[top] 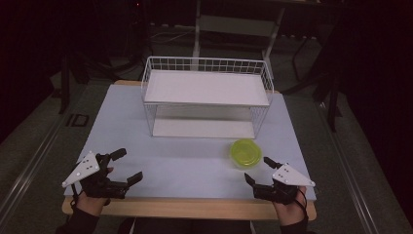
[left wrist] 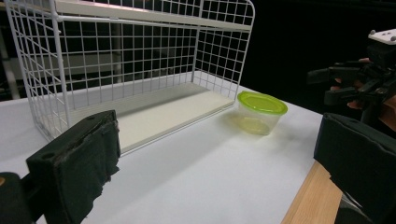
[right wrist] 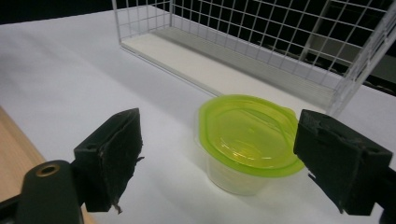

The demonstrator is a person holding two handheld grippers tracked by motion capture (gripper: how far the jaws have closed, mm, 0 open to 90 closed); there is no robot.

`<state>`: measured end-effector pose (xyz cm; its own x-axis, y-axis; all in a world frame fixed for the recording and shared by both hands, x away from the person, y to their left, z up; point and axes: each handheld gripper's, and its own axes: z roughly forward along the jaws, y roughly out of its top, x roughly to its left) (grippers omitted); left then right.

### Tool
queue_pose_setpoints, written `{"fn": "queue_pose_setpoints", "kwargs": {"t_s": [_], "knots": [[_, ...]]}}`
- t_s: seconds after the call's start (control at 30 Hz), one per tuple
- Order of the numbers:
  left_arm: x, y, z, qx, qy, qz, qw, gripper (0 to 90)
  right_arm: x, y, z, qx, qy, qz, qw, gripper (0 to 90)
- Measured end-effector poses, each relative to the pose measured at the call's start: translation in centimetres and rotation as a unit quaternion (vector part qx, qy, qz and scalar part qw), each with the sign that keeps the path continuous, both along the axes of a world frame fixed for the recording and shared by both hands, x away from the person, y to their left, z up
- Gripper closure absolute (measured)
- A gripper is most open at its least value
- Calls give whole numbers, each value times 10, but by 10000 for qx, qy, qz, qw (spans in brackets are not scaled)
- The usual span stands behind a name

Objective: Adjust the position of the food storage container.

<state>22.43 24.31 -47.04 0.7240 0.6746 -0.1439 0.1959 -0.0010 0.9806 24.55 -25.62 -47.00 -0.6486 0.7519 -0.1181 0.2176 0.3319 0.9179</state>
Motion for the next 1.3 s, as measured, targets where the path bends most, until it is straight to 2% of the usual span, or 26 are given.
{"fn": "queue_pose_setpoints", "kwargs": {"t_s": [0.13,0.2,0.27,0.33,0.43,0.5,0.57,0.63,0.7,0.8,0.9,0.97,1.0,1.03,1.1,1.17,1.23,1.27,1.3], "knots": [[0,0,0,-1,-17,-1,10000,14,-2,2,2,-65,-97,58,9999,151],[-2,-2,1,26,-79,-29,10000,14,-5,5,3,-62,-140,209,9997,151],[-2,-3,0,77,-70,-56,9999,14,-7,7,5,-160,-210,261,9993,151],[-1,-4,0,119,-66,-64,9999,13,-8,8,7,-137,-221,325,9991,151],[-2,-5,0,99,-54,-103,9999,14,-15,11,17,8,-361,439,9984,139],[-2,-4,0,113,-72,-111,9998,13,-18,12,26,-64,-563,421,9975,140],[-3,-4,1,93,-75,-106,9999,14,-20,13,33,-31,-615,502,9968,138],[-3,-5,1,88,-94,-107,9999,14,-19,14,39,43,-560,566,9968,141],[-3,-5,1,97,-91,-102,9999,14,-18,14,47,10,-488,496,9976,142],[-2,-5,0,95,-55,-111,9999,14,-15,11,57,177,-432,551,9974,139],[-2,-5,0,84,-39,-113,9999,14,-10,9,66,205,-394,356,9984,114],[-2,-5,0,94,-37,-111,9999,13,-8,9,68,234,-388,327,9984,107],[-3,-5,0,108,-46,-124,9999,14,-2,6,71,283,-284,202,9990,109],[-3,-5,0,105,-47,-132,9998,14,1,5,71,259,-233,189,9992,110],[-3,-6,0,115,-53,-131,9998,14,4,4,72,192,-276,31,9994,171],[-3,-6,0,113,-48,-136,9998,14,10,1,70,169,-235,-67,9996,180],[-2,-5,0,107,-47,-138,9998,14,15,-3,69,177,-110,-103,9997,281],[-2,-5,0,91,-48,-134,9999,14,18,-5,68,142,-105,-178,9997,286],[-2,-5,0,91,-49,-129,9999,13,22,-7,66,101,-95,-210,9997,334]]}}
